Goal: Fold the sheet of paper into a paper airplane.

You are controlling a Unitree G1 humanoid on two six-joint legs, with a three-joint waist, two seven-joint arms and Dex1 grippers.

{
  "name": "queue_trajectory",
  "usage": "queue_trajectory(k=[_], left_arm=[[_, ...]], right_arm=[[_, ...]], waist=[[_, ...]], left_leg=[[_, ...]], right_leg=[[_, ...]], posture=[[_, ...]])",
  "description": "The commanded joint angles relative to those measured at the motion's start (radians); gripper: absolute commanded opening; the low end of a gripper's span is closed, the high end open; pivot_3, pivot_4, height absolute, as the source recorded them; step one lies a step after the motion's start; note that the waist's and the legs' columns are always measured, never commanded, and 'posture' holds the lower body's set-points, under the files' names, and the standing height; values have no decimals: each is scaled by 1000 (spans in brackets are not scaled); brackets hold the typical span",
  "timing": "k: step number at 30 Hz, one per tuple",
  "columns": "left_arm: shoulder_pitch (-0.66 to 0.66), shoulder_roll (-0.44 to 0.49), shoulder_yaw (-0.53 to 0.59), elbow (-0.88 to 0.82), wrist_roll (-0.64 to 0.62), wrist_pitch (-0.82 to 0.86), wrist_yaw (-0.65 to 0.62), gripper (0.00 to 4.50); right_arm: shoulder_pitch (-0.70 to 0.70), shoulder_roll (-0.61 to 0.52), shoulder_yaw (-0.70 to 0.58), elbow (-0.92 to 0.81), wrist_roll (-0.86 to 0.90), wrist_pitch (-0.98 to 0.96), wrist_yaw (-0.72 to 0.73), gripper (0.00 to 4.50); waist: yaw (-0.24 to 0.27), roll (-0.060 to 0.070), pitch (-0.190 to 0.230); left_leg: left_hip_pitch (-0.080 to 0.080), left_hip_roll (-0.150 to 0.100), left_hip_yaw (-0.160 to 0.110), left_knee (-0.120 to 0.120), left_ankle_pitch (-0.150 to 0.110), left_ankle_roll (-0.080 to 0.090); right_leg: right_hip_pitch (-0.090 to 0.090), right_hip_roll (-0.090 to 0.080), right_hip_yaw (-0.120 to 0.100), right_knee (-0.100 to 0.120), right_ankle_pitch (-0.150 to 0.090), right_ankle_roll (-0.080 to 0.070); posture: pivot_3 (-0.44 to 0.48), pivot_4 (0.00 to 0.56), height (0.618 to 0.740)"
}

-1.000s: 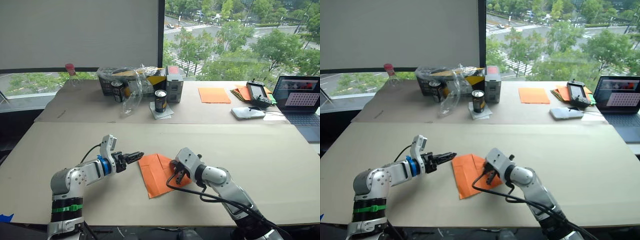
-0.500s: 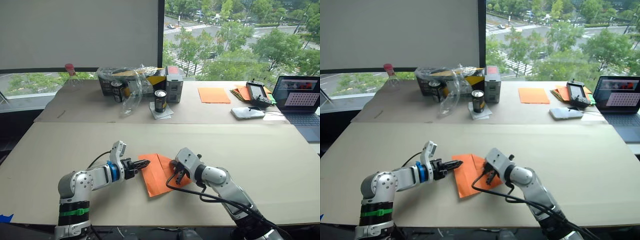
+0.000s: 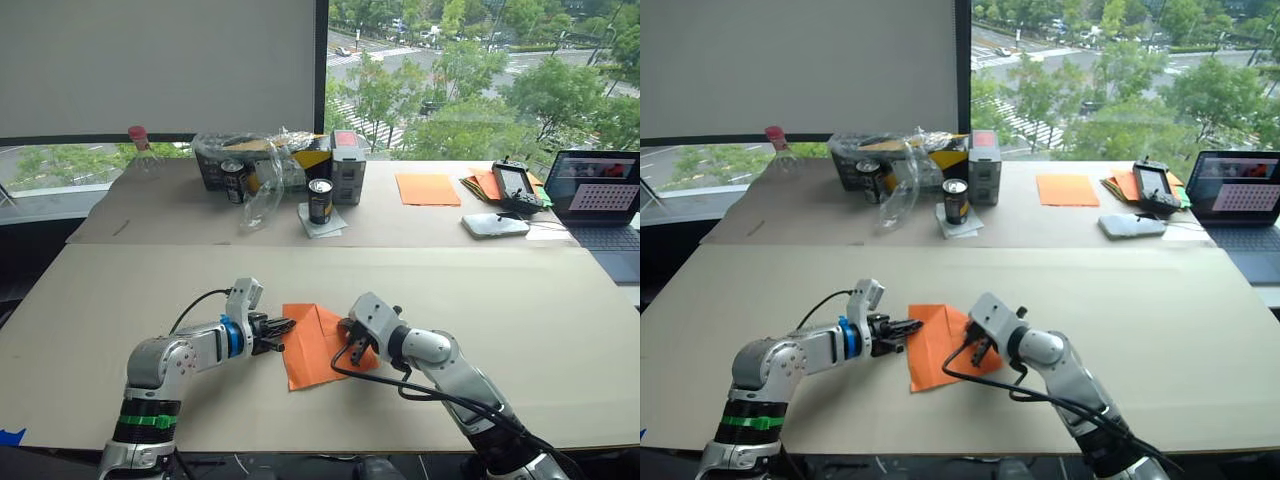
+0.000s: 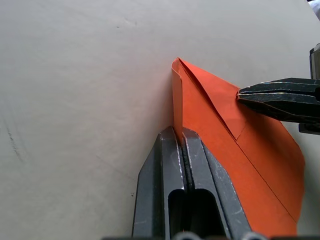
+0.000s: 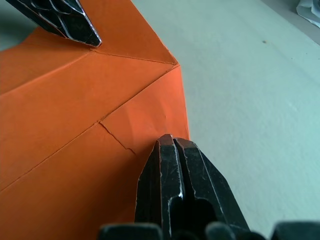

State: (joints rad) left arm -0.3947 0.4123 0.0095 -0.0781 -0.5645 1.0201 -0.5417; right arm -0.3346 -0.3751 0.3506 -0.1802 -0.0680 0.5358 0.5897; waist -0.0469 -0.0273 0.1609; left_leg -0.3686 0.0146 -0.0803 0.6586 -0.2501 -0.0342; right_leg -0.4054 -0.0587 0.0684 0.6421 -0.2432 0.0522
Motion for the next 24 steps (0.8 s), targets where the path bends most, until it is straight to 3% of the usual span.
queue_trajectory(k=[1,14,24], left_arm=[[-52,35,-78,31,86,-137,-70,22],[-183,80,-347,155,400,-537,-264,22],[-135,79,-426,105,558,-628,-256,22]], right_arm=[[-5,7,7,-15,6,41,10,0],[17,13,-9,-28,22,77,-1,0],[35,21,-17,-34,27,90,-7,0]], waist=[[1,0,0],[5,0,3],[14,0,3]], left_leg=[[0,0,0,0,0,0],[-3,0,0,-1,0,0],[-3,-1,0,-1,0,1]], right_leg=[[0,0,0,0,0,0],[-1,-1,0,-3,0,0],[-1,-1,0,-3,-1,1]], posture=[[0,150,730],[0,150,730],[0,150,730]])
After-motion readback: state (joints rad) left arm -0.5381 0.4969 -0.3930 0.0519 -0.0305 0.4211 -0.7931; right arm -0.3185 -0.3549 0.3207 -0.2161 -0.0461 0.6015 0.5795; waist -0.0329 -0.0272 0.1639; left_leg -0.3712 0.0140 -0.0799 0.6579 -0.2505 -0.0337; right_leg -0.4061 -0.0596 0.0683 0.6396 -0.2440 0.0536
